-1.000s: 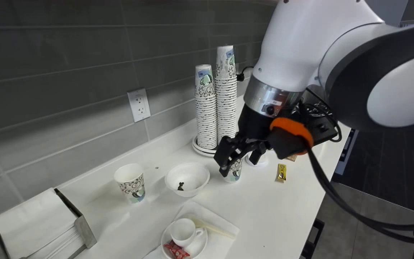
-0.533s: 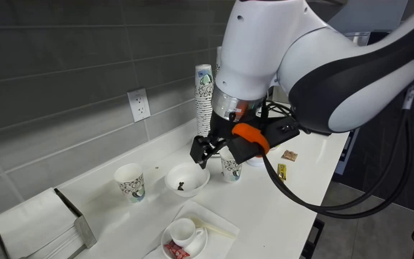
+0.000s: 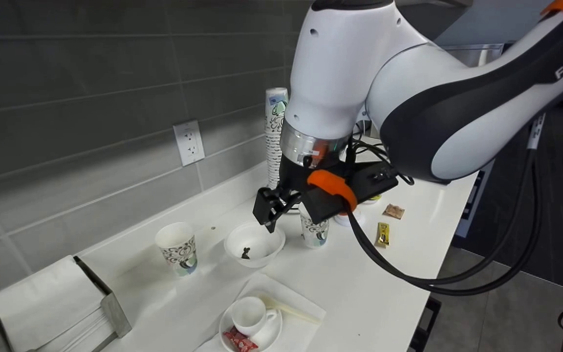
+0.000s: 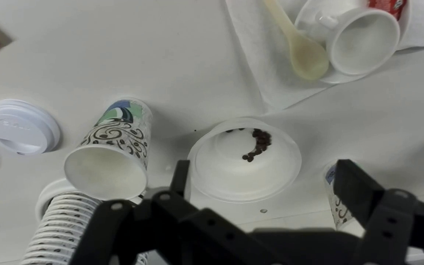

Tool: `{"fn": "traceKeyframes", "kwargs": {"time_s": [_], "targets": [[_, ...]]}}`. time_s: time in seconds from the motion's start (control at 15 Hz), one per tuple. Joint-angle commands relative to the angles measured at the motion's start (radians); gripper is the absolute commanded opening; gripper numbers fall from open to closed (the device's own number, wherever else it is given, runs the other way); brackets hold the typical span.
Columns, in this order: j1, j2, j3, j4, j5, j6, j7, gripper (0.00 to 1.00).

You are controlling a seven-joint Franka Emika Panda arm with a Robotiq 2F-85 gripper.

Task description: Lift the white bowl, pour its content in the cup and the move it forward

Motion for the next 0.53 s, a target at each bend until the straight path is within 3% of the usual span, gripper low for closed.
{"fn": "traceKeyframes", "kwargs": {"time_s": [0.0, 0.33, 0.4, 0.47], "targets": [[0.000, 0.000, 0.000, 0.000, 0.000, 0.000, 0.000, 1.00], [0.088, 0.198, -0.008, 0.164, -0.275, -0.234, 0.243, 1.00], [0.241, 0.230, -0.143, 0.195, -0.285, -0.256, 0.257, 1.00], [0.291, 0.278, -0.174, 0.233, -0.313, -0.280, 0.282, 1.00]]}}
